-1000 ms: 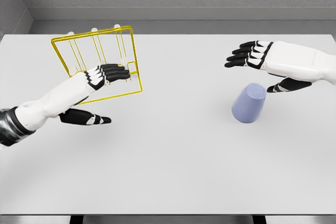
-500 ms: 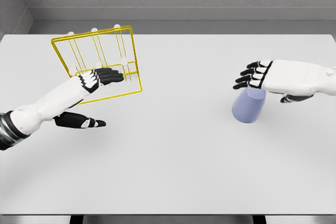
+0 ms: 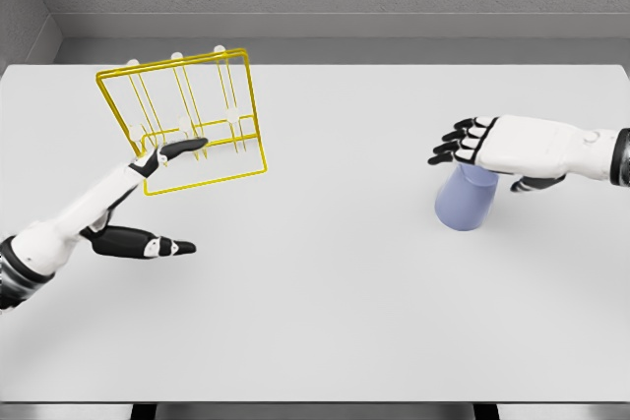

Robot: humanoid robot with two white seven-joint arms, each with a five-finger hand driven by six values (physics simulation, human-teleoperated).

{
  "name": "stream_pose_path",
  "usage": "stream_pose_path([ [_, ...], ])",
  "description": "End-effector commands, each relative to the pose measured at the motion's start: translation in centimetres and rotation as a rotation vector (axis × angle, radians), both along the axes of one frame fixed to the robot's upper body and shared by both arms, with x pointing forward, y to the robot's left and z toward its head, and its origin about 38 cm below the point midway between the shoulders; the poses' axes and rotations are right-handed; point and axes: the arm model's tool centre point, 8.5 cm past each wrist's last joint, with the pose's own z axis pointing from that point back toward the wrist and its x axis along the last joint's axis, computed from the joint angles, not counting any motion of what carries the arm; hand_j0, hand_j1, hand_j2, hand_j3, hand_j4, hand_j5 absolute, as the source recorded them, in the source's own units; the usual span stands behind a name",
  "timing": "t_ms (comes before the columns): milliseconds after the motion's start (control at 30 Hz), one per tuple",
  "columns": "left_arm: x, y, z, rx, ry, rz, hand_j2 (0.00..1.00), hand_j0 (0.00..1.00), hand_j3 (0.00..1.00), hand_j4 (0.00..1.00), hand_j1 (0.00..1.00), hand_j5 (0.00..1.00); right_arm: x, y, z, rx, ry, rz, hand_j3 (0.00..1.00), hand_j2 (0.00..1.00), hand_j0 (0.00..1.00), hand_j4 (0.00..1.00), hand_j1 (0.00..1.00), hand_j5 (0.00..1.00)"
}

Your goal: Place the cup on the cup holder with both arms

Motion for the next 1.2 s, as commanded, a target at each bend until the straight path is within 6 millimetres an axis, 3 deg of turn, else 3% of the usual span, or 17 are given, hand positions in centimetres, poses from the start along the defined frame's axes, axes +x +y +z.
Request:
stream_pose_path([
  [0, -0.6, -0.3, -1.2, -0.063, 0.094, -0.003, 1.00, 1.00, 1.00, 1.00, 1.00, 1.00, 0.4, 0.0, -0.5, -0.012, -0.023, -0.007, 1.00, 1.00, 1.00, 1.00, 1.00, 1.00],
  [67, -1.3, -0.2, -2.3, -0.063, 0.161, -0.017, 1.00, 1.00, 1.00, 1.00, 1.00, 1.00, 0.6, -0.3, -0.9, -0.016, -0.009, -0.019, 1.00, 1.00, 1.00, 1.00, 1.00, 1.00],
  [333, -2.4, 3.0, -2.5, 0.093, 0.224, -0.019, 1.00, 1.00, 1.00, 1.00, 1.00, 1.00, 0.1, 0.2, -1.9, -0.027, 0.019, 0.000, 1.00, 1.00, 1.00, 1.00, 1.00, 1.00],
  [467, -2.8, 2.6, -3.3, 0.012, 0.300, -0.007, 1.00, 1.00, 1.00, 1.00, 1.00, 1.00, 0.0, 0.7, -2.2, -0.024, 0.029, 0.013, 1.00, 1.00, 1.00, 1.00, 1.00, 1.00],
  [833, -3.5, 1.8, -5.0, -0.009, 0.347, -0.019, 1.00, 1.00, 1.00, 1.00, 1.00, 1.00, -0.3, 1.0, -3.1, -0.036, 0.051, 0.023, 1.00, 1.00, 1.00, 1.00, 1.00, 1.00],
  [933, -3.0, 1.9, -4.4, -0.098, 0.383, 0.007, 1.00, 1.00, 1.00, 1.00, 1.00, 1.00, -0.3, 1.0, -3.2, -0.038, 0.053, 0.024, 0.99, 0.99, 0.99, 0.99, 0.99, 0.99],
  [1167, -2.5, 1.8, -4.0, -0.138, 0.392, 0.017, 1.00, 1.00, 1.00, 1.00, 1.00, 1.00, -0.3, 0.8, -3.4, -0.061, 0.046, 0.023, 0.81, 0.81, 0.81, 0.81, 0.81, 0.81],
])
